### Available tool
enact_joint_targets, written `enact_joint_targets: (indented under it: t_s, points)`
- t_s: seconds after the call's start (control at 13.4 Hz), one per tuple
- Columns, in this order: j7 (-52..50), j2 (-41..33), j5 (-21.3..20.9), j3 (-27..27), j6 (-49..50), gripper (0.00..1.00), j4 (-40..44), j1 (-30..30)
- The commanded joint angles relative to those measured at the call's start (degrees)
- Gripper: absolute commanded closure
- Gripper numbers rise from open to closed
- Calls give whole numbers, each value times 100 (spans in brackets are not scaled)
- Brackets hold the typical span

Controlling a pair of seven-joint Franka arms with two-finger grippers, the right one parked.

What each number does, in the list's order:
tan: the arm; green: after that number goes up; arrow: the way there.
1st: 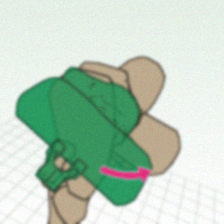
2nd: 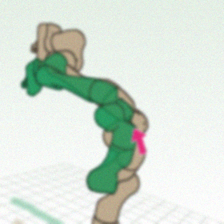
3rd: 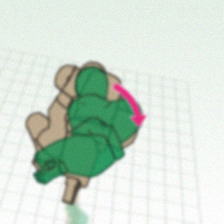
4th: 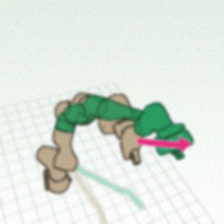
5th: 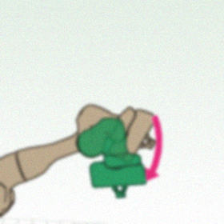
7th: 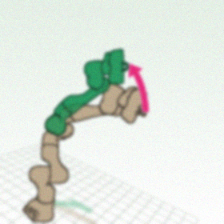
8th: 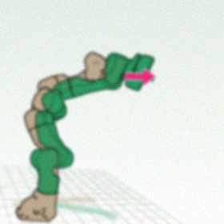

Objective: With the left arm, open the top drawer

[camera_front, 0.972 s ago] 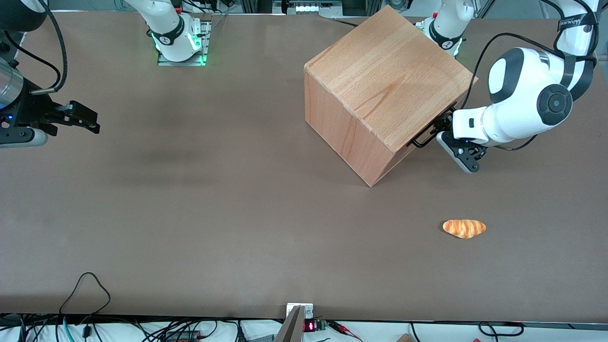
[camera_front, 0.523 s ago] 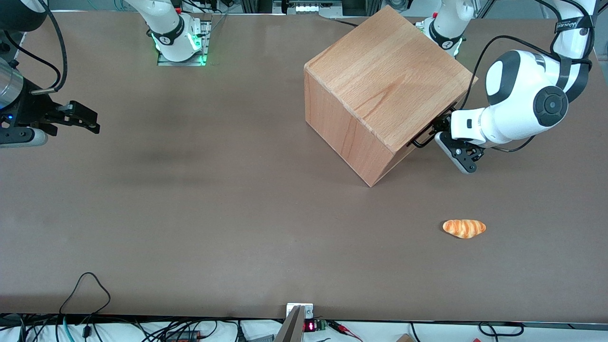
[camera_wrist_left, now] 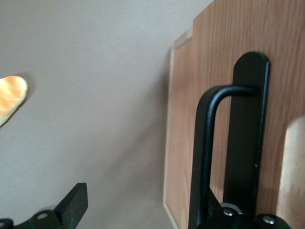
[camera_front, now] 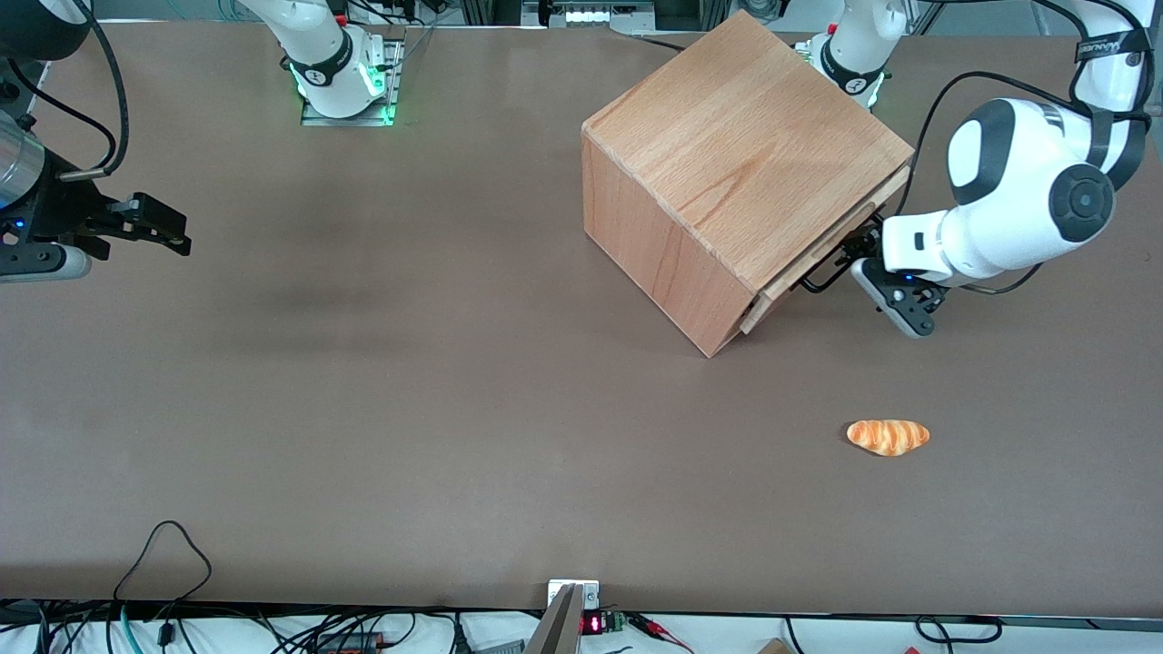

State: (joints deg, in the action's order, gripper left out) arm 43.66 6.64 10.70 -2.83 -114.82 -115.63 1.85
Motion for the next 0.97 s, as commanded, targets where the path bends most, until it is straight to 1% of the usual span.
enact_joint_targets:
  t_s: [0.0,0.45,0.67,0.9]
  points:
    - [256,75,99,378,-617,0,5,-44]
    - [257,321,55,950,-1129,0,216,-44]
    - [248,382,46,1074,-1384,0,373,-44]
    - [213,304,-156,1074,-1332,0,707,-44]
